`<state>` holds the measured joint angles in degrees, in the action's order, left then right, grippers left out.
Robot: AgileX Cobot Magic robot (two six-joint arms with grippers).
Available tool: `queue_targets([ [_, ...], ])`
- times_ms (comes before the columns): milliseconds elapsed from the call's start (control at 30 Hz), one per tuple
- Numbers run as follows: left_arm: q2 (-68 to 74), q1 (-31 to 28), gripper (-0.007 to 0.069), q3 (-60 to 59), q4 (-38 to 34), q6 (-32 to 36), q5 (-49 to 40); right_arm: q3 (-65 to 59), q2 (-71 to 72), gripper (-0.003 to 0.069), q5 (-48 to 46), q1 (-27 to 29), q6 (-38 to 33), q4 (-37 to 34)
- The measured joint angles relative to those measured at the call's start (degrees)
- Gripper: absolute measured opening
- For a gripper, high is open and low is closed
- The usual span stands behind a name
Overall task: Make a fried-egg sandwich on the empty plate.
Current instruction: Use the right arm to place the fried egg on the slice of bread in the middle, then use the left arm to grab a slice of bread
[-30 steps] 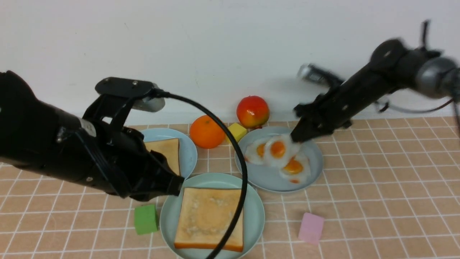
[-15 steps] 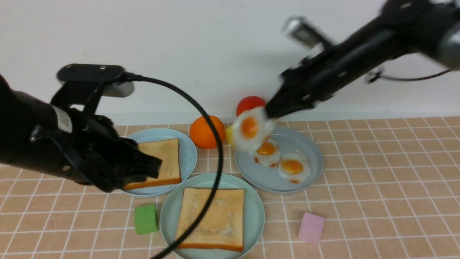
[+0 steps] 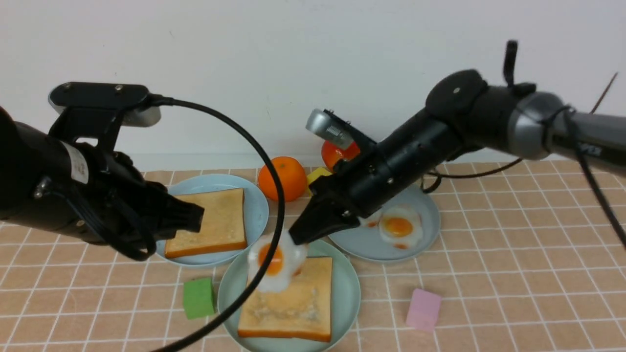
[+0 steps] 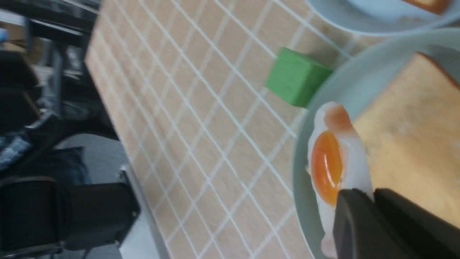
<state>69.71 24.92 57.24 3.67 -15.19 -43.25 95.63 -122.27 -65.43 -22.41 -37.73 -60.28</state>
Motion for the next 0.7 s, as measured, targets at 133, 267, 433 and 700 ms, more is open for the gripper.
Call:
queue_targets([
  [133,0.0,0.0,0.0165,0.0,0.1,0.0,-0.2,0.0,-2.2,0.0053,-0.1,0.0,-0.5,-0.8],
  [267,0.0,0.0,0.0165,0.0,0.1,0.0,-0.5,0.0,-4.3,0.0053,-0.3,0.0,-0.5,-0.9],
  [433,0.0,0.0,0.0165,0.0,0.1,0.0,-0.7,0.0,-5.1,0.0101,1.7,0.0,-0.5,1.0],
  [700,0.0,0.0,0.0173,0.0,0.4,0.0,-0.6,0.0,0.9,0.0390,5.0,0.2,6.7,16.5],
])
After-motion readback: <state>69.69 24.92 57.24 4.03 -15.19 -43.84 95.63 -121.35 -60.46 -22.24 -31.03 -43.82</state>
